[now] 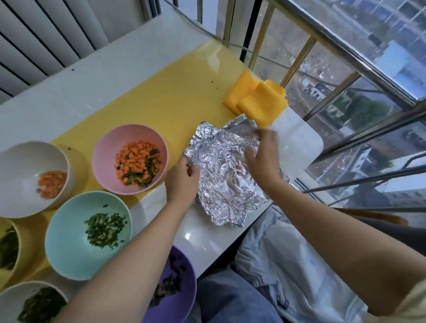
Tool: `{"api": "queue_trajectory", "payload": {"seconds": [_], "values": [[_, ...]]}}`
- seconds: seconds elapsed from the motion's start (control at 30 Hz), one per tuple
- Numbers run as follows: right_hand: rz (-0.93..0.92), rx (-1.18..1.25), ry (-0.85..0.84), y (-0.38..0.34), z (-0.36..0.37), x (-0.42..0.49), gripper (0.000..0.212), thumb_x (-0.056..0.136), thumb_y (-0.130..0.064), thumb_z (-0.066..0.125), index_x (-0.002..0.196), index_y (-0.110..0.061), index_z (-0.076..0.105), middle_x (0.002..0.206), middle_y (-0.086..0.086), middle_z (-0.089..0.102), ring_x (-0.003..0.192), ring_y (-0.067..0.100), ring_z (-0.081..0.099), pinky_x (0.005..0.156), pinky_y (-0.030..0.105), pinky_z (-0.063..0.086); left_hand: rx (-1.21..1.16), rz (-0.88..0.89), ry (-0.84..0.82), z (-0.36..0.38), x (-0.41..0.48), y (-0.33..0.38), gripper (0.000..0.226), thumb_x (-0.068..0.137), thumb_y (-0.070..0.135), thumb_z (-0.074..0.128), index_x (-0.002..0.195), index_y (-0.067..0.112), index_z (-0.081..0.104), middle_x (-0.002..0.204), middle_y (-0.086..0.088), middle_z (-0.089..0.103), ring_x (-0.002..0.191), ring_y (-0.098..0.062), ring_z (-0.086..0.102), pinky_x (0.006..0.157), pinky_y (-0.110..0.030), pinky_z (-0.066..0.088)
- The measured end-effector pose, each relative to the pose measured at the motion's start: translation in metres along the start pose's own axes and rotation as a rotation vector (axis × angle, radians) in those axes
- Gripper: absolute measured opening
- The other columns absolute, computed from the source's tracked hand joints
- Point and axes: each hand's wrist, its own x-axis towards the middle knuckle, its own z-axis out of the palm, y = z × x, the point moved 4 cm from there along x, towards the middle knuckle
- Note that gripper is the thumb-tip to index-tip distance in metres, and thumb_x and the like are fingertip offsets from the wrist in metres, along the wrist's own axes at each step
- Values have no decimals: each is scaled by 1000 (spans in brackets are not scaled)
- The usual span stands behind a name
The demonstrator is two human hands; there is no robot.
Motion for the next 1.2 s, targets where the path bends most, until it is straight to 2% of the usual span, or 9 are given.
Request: {"api": "queue_trajectory", "payload": {"seconds": [0.27,0.4,0.5,0.7,0.93,1.0,1.1,1.13,1.2], "values": [[109,27,-16,14,-10,24,32,89,-11,61,120,-8,56,113,8,61,102,24,56,78,33,43,-255,-168,-78,-4,-2,-6,9,101,13,39,102,7,46,72,-2,37,68,-20,38,55,-32,25],[54,105,17,7,-12,23,17,83,-2,63,97,-11,60,100,7,61,88,23,58,71,28,41,-521,-360,-179,0,-4,-6,26,100,19,46,123,6,47,100,-17,51,102,-28,54,82,-38,42],[7,126,9,4,-15,22,13,83,-3,67,84,-15,62,98,4,55,86,19,55,75,26,44,-697,-483,-239,7,-3,-14,34,91,19,66,120,13,49,121,-6,56,121,-27,48,93,-38,37],[50,292,-30,-3,-30,26,14,95,-21,61,87,-11,55,68,-6,50,59,3,42,54,15,33,-779,-451,-127,0,2,-11,75,95,24,62,155,18,18,161,-5,21,145,-27,24,114,-46,24],[79,268,-167,-30,-37,28,45,97,-29,59,58,-20,37,51,-3,35,49,10,31,52,31,23,-697,-291,9,-50,-5,11,53,91,45,62,126,6,53,117,-3,51,113,-20,48,99,-37,32],[81,294,-148,-51,-33,25,46,97,-28,59,59,-21,33,53,-4,32,51,10,29,52,31,20,-643,-277,2,-65,-11,9,72,88,46,65,141,3,41,126,-2,48,125,-21,44,102,-35,33],[63,376,-173,-85,-18,13,37,97,-31,59,63,-20,48,60,-4,46,56,9,40,54,30,30,-546,-219,148,-102,-25,-2,71,90,43,64,144,3,37,114,-9,60,109,-24,58,70,-14,43],[87,420,-197,-92,-14,10,30,96,-34,59,77,-12,61,76,4,61,69,14,54,63,34,42,-538,-216,185,-110,-28,-5,71,93,43,61,147,5,34,114,-14,62,101,-22,59,65,-9,44],[175,454,-367,-106,6,-3,62,92,-49,58,125,4,54,129,20,56,115,30,55,95,43,44,-554,-192,266,-134,-39,-20,68,95,43,56,148,8,34,132,-23,55,113,-28,57,86,-18,48]]}}
